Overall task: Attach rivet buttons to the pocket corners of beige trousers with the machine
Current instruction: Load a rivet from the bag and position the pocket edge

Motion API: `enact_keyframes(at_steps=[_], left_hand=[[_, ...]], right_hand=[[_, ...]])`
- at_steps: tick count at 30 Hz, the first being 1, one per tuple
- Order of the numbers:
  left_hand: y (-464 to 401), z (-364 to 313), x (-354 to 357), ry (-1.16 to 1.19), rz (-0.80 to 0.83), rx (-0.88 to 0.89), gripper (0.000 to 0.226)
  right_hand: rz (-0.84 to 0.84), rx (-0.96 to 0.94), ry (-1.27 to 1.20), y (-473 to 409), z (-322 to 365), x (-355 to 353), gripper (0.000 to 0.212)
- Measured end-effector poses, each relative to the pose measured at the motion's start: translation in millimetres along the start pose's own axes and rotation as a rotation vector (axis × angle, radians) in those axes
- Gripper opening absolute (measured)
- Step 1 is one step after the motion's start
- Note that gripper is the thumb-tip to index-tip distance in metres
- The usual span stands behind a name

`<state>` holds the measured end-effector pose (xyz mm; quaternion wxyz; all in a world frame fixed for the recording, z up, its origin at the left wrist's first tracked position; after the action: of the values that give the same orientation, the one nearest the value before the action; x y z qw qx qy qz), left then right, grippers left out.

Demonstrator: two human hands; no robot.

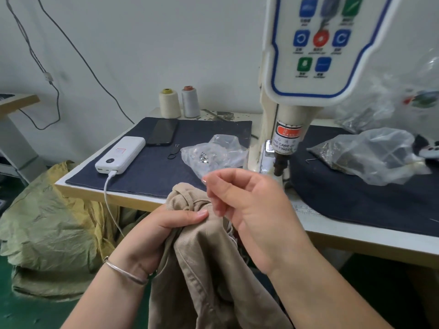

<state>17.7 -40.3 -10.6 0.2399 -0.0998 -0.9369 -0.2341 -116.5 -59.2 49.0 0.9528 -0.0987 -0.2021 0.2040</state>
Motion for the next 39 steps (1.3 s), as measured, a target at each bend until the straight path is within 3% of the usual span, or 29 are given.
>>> enact_keyframes(at_steps=[4, 8, 15, 21, 27, 39], left_hand=[[-7.3, 8.8, 15.6, -0.044, -0.011, -0.034, 0.035], [-15.4, 14.8, 25.2, -0.084, -0.076, -0.003, 0.04], [-23.5, 18.6, 39.0, -0.081, -0.065, -0.019, 0.033], [-23.0, 18.2, 34.6, -0.087, -0.091, -0.031, 0.037], [-23.3, 17.5, 32.9, -0.074, -0.096, -0.033, 0.038], [-25.6, 19.5, 29.0, -0.052, -0.096, -0.046, 0.035]], right_hand=[[-0.02, 0.067, -0.284, 36.5, 17.5, -30.7, 0.011], [-0.126, 0.029, -0.259, 52.4, 17.4, -77.4, 0.01], [-0.339, -0.22, 0.594, 39.8, 1.1, -156.9, 0.009], [-0.2, -0.38, 0.787, -2.0, -11.4, -158.0, 0.007], [-0.108, -0.485, 0.831, -27.6, -14.5, -139.5, 0.006], [-0.006, -0.476, 0.996, -38.5, -21.7, -137.6, 0.008]])
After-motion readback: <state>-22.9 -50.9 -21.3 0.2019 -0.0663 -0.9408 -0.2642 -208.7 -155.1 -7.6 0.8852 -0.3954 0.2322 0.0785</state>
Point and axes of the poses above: each hand's wrist, its own y-axis away from the middle knuckle, its own x-axis out of the palm, z = x × y, the point moved 4 cm from there along -y, towards the middle knuckle, and after that the axes turned 15 degrees about -x, right-handed, at the moved point
